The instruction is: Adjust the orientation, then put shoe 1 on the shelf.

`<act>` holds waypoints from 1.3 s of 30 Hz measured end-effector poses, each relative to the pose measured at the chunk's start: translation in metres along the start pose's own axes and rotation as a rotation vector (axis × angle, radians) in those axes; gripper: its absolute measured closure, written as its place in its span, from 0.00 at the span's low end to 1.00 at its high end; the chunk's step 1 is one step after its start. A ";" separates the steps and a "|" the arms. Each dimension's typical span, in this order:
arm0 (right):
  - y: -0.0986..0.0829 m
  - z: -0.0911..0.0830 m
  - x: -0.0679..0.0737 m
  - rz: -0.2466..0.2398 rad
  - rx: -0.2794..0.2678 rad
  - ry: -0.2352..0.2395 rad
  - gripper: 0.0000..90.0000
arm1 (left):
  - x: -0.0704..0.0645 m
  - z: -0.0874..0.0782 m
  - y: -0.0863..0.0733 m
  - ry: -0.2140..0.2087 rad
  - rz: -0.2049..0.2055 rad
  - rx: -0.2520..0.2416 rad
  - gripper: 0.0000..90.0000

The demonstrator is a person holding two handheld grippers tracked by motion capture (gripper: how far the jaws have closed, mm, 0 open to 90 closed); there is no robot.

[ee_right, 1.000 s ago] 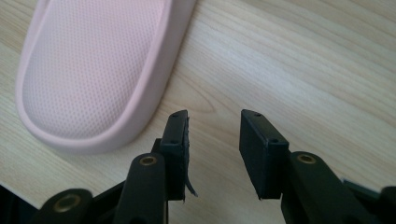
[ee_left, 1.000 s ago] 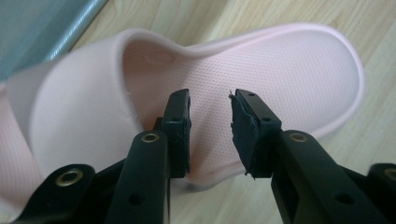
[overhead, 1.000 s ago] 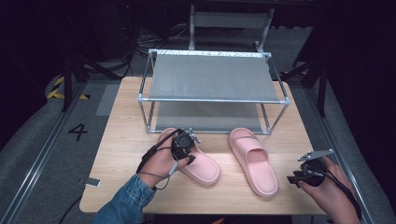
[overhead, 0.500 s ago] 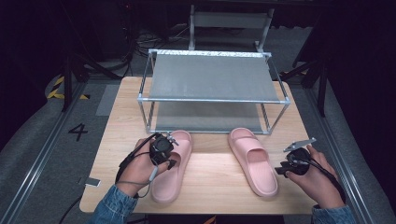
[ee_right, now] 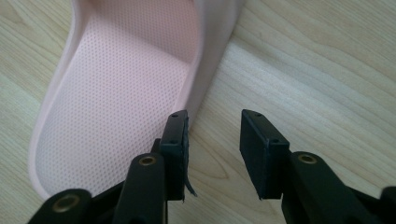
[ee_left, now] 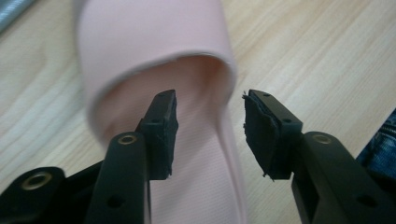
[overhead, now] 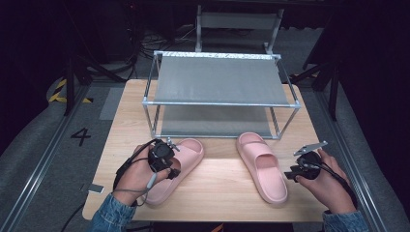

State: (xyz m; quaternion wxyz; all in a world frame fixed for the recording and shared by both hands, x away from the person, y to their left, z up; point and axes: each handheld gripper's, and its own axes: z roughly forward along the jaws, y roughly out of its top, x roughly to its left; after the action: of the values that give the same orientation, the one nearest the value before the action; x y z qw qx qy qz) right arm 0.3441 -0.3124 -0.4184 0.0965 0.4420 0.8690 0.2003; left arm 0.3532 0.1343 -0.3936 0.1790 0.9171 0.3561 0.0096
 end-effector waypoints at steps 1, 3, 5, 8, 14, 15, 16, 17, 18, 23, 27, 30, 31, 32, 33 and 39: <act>0.000 0.001 0.001 0.000 -0.001 0.006 0.70 | 0.000 0.003 0.001 0.002 0.007 0.002 0.58; -0.001 0.002 0.002 0.003 0.002 0.012 0.70 | -0.001 0.010 0.004 0.014 0.018 0.003 0.56; -0.003 0.001 0.002 0.005 0.004 0.008 0.70 | -0.001 0.019 0.006 0.014 0.024 0.003 0.53; -0.005 0.000 0.001 0.011 0.006 0.005 0.70 | 0.000 0.025 0.009 0.028 0.034 0.007 0.58; -0.008 0.001 -0.001 0.013 0.010 0.001 0.70 | 0.000 0.022 0.012 0.006 0.041 -0.005 0.83; -0.009 0.000 -0.001 0.014 0.007 -0.001 0.70 | 0.000 0.020 0.013 0.001 0.038 -0.013 0.90; -0.009 0.000 -0.001 0.016 0.008 -0.001 0.70 | -0.001 0.019 0.013 0.014 0.038 -0.020 0.91; -0.010 -0.001 -0.001 0.021 0.007 -0.001 0.70 | -0.001 0.017 0.013 0.018 0.032 -0.021 0.92; -0.010 -0.001 -0.002 0.020 0.006 -0.002 0.70 | 0.000 0.016 0.013 0.017 0.032 -0.023 0.92; -0.010 -0.002 -0.002 0.019 0.002 -0.002 0.70 | -0.001 0.009 0.012 0.007 0.021 -0.020 0.93; -0.010 -0.004 -0.002 0.020 -0.004 -0.001 0.70 | -0.007 -0.002 0.015 0.002 0.033 -0.041 0.92; -0.011 -0.005 -0.004 0.021 -0.007 -0.001 0.70 | -0.010 -0.007 0.016 -0.003 0.027 -0.054 0.92; -0.011 -0.006 -0.004 0.025 -0.009 -0.001 0.70 | -0.010 -0.008 0.017 -0.006 0.034 -0.057 0.92; -0.011 -0.006 -0.005 0.025 -0.011 -0.002 0.70 | -0.011 -0.010 0.017 -0.009 0.026 -0.058 0.92; -0.011 -0.007 -0.006 0.025 -0.012 -0.003 0.70 | -0.011 -0.013 0.019 -0.015 0.026 -0.058 0.92; -0.013 -0.010 -0.009 0.040 -0.022 0.000 0.70 | -0.014 -0.026 0.028 -0.011 0.043 -0.050 0.92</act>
State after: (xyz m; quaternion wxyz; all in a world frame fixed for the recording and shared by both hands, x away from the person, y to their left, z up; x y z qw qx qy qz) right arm 0.3363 -0.3290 -0.4149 0.0974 0.4580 0.8579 0.2116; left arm 0.3575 0.1141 -0.3586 0.2035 0.9199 0.3348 0.0170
